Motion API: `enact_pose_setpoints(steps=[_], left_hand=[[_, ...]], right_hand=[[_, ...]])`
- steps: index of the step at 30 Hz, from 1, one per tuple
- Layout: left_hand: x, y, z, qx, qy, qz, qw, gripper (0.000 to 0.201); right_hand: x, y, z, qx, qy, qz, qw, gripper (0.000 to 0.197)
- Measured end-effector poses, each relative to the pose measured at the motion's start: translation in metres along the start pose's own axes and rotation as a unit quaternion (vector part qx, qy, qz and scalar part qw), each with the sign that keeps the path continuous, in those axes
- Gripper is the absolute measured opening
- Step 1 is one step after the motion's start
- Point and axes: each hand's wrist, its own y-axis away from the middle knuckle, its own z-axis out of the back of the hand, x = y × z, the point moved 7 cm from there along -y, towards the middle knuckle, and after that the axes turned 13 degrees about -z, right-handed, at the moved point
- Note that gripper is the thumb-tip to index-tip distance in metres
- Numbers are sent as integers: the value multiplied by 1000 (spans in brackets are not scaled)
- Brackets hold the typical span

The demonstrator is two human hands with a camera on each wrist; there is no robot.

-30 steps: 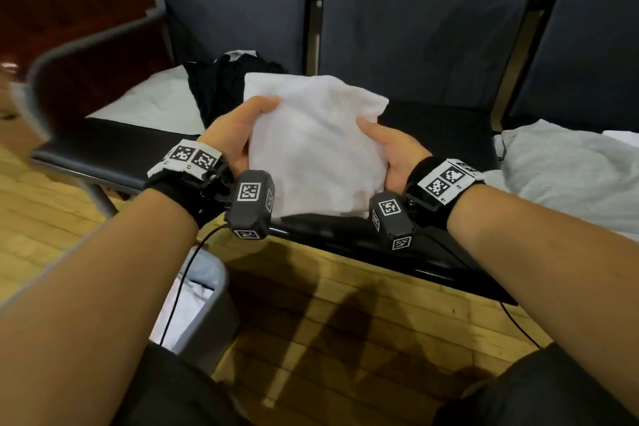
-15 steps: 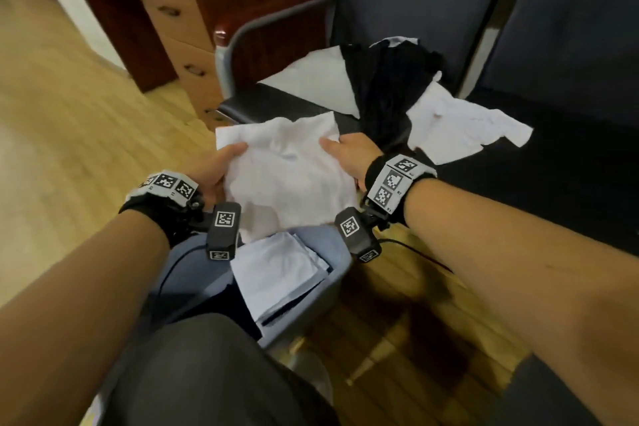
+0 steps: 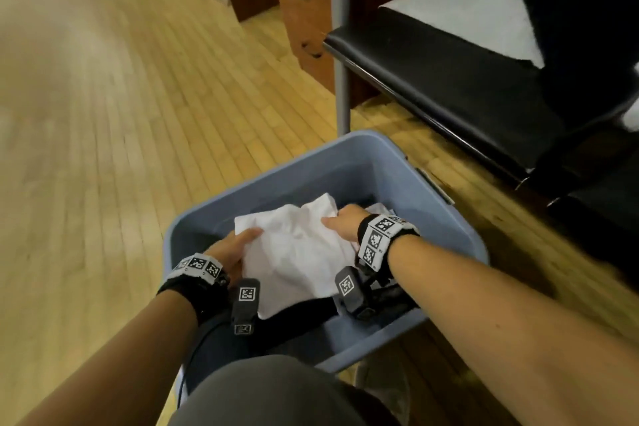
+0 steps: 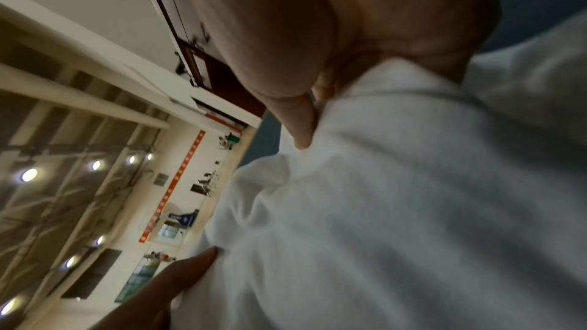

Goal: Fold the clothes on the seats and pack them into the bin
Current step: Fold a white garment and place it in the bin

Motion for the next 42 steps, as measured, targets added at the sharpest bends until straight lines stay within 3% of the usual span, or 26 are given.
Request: enact_pose_setpoints(steps=[7, 10, 13, 15, 16, 18, 22, 29, 31, 37, 42], left_hand=[[80, -39, 48, -47, -141, 82, 985, 66], [88, -48, 63, -66, -221, 96, 968, 55], [96, -58, 71, -78, -196, 94, 973, 53], [90, -59, 72, -87, -199, 81, 973, 40], [83, -57, 70, -96, -211, 76, 970, 32], [61, -54, 60, -104, -228, 56, 967, 35], [1, -39, 18, -42, -149, 34, 987, 20], [-156, 4, -67, 50, -125, -113, 984, 23], [-197, 24, -101, 80, -129, -159, 976, 20], [-269, 83, -223, 188, -149, -243, 940, 18], [-287, 126, -333, 267, -190, -265, 907, 18]], right_hand=[[-3, -44, -69, 41, 53, -28, 997, 50], [-6, -54, -79, 34, 22, -54, 998, 47], [-19, -84, -93, 41, -24, -73, 996, 48], [-26, -93, -93, 65, -86, -80, 991, 39], [-25, -86, -85, 72, -111, -80, 988, 35], [-13, -53, -54, 62, -149, -78, 984, 37], [4, -13, 12, 28, -194, -74, 978, 50], [15, 75, 127, -49, -221, -11, 974, 43], [10, 103, 162, -85, -204, 1, 975, 29], [-45, 187, 260, -191, -206, -21, 959, 12], [-129, 231, 331, -277, -229, -39, 932, 22]])
